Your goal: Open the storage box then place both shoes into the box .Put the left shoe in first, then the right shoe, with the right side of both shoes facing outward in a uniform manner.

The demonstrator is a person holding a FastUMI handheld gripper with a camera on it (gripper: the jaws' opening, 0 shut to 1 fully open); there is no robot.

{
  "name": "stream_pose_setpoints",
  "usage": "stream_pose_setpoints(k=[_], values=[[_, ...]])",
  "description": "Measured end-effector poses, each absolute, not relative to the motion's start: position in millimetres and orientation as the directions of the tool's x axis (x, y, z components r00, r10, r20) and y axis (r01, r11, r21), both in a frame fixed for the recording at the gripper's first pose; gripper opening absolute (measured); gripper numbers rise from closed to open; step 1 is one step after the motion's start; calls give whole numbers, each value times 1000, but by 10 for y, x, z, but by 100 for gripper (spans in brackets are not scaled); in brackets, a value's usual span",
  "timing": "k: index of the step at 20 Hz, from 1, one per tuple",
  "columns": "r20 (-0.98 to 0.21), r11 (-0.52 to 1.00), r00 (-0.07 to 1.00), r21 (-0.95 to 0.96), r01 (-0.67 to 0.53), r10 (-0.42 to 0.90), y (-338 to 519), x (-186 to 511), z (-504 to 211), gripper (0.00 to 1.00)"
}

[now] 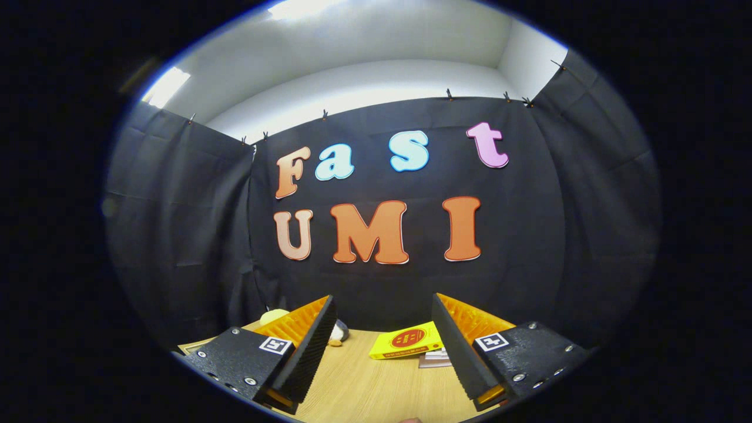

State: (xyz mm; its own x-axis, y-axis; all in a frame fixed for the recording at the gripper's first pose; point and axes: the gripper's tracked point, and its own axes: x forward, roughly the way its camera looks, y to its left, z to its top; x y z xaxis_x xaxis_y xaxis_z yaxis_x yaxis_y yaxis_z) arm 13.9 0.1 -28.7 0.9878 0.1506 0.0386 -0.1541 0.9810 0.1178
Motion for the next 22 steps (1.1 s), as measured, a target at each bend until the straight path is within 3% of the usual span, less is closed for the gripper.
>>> stream_pose_setpoints(k=[8, 22], values=[[109, 979, 980, 107, -176, 165, -275, 71, -193, 97], [127, 962, 962, 95, -254, 242, -306, 65, -236, 97]])
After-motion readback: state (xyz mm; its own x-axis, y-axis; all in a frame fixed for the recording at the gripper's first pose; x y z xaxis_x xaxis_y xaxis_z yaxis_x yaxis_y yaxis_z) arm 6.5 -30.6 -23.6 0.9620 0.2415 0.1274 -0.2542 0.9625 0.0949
